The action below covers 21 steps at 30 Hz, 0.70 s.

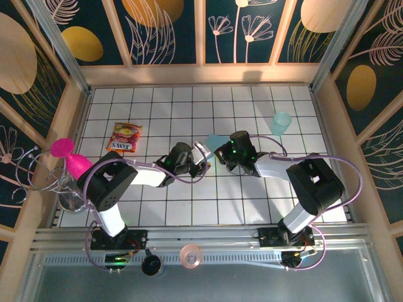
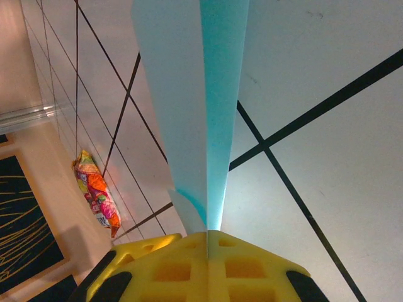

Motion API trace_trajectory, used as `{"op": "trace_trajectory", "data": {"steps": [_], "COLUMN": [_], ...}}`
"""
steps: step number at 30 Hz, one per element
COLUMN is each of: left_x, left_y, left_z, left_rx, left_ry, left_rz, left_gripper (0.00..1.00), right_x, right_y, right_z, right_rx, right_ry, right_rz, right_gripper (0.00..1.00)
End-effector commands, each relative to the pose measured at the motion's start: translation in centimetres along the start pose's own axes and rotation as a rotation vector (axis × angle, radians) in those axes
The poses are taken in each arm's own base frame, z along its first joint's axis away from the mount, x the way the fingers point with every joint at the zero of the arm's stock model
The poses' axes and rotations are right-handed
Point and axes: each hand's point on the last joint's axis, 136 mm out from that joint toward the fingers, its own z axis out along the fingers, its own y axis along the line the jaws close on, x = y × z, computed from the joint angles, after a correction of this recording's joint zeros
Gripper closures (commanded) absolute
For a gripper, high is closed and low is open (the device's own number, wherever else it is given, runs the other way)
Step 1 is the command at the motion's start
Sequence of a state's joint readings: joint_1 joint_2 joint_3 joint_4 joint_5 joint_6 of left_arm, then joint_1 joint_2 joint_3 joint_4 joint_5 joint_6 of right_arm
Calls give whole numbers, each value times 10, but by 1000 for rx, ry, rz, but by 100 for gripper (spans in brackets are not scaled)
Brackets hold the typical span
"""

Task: Fold a paper plane with a square sheet of paper (pick it up from the middle)
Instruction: Fold the wing for the fifth time at the center of the table.

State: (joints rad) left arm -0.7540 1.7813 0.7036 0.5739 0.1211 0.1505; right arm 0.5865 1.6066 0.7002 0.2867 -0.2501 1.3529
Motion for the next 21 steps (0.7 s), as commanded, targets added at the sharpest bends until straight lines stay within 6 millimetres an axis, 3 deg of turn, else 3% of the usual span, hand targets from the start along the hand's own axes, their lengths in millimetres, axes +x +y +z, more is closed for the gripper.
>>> {"op": "trace_trajectory", "data": {"steps": [1,15,19,21], "left_x": [-20,-12,-10,-9], "left_y": [2,3,1,-1], "left_z": [6,13,13,13], "left_rx": [-11,-14,-5,3], "left_ry": [-67,-58,-53,-52], "left_rz": [43,37,33,28], "left_gripper": [49,73,78,79], "right_x": [0,2,-1,-3], "right_y": [19,20,19,20], "right_z": [-6,-6,-7,-9], "right_rx": [-45,-46,-45,-44], "right_ry": [11,32,22,15], "right_rz": [14,25,26,22], "right_gripper": [100,97,88,78]}}
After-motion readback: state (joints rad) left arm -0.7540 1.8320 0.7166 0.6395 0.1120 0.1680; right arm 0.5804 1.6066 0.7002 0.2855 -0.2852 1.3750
